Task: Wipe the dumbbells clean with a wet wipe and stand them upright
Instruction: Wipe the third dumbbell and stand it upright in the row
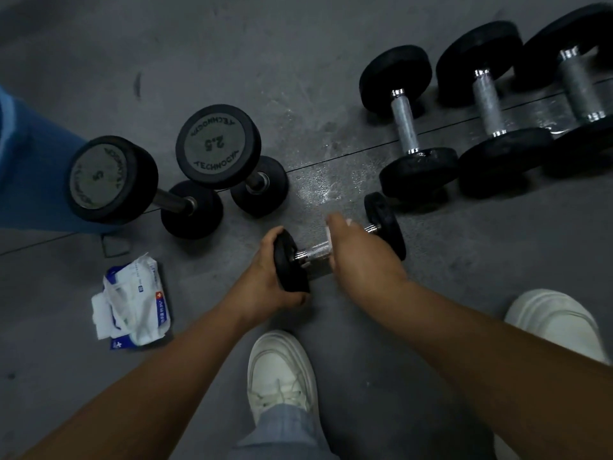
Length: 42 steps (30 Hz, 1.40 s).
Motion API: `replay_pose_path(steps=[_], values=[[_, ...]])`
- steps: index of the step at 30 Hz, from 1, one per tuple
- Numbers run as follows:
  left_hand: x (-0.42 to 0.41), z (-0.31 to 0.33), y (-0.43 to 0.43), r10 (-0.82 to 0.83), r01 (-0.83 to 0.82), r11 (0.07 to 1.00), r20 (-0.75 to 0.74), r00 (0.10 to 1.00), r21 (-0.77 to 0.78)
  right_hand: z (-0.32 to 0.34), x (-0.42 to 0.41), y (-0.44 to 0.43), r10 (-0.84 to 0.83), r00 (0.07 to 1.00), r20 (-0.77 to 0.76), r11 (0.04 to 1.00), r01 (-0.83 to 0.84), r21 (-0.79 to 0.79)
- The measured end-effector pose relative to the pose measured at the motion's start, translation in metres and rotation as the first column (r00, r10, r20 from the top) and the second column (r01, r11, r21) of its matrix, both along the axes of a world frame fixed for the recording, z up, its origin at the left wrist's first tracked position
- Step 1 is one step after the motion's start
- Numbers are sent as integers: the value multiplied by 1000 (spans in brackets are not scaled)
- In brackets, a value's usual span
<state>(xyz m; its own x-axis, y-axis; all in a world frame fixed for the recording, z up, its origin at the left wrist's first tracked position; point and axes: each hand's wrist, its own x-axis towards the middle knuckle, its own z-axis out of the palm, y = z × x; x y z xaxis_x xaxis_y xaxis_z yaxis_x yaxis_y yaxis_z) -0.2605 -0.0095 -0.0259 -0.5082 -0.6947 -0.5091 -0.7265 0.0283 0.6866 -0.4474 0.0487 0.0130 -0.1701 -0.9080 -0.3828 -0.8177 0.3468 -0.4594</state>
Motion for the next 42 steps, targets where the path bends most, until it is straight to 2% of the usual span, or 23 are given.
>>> replay_pose_path(steps=[5, 8, 10, 12, 14, 16, 18, 20, 23, 26, 28, 30, 32, 34, 36, 39, 42], values=[[2, -2, 0, -12, 13, 1000, 7, 1000, -27, -16, 5, -6, -12, 983, -182, 999, 3, -51], [3, 0, 4, -12, 14, 999, 31, 999, -49, -26, 30, 0, 151, 964, -220, 988, -143, 54], [5, 4, 11, -49, 52, 996, 33, 998, -69, -31, 32, 6, 281, 937, -205, 960, -278, 44], [7, 7, 20, -86, 89, 989, 36, 996, -118, -33, 21, 10, 249, 941, -229, 967, -254, 9], [9, 8, 27, -92, 95, 980, 26, 995, -176, -29, 17, 15, 206, 944, -256, 978, -189, 91], [10, 9, 29, -105, 109, 974, 32, 994, -201, -31, 18, 24, 321, 905, -281, 947, -299, 119], [10, 12, 30, -159, 171, 971, 86, 984, -165, -32, 13, 29, 416, 884, -212, 909, -399, 118], [9, 17, 33, -211, 229, 966, 145, 967, -123, -29, 7, 29, 401, 899, -175, 914, -381, 138], [8, 22, 46, -262, 296, 943, 211, 942, -152, -17, 10, 32, 503, 849, -162, 861, -478, 172], [11, 22, 66, -267, 324, 921, 257, 929, -218, 4, -7, 21, 566, 821, 74, 780, -563, 275], [12, 20, 78, -252, 316, 911, 250, 935, -265, 13, -21, 8, 471, 870, 148, 816, -493, 303], [13, 19, 87, -227, 297, 900, 240, 944, -318, 16, -20, 0, 339, 933, 122, 918, -357, 175], [13, 17, 93, -212, 287, 891, 235, 949, -353, 9, -10, 2, 220, 975, 30, 975, -221, 35], [13, 16, 95, -196, 273, 889, 234, 952, -368, -6, 5, 15, 173, 982, -70, 982, -166, 96], [14, 16, 93, -194, 274, 887, 238, 952, -371, -15, 26, 39, 249, 962, -115, 955, -224, 193], [15, 16, 92, -245, 319, 895, 254, 936, -313, -14, 29, 63, 342, 934, -100, 937, -331, 112], [16, 18, 93, -241, 274, 947, 196, 951, -168, -18, 4, 59, 471, 882, 10, 879, -470, 81]])
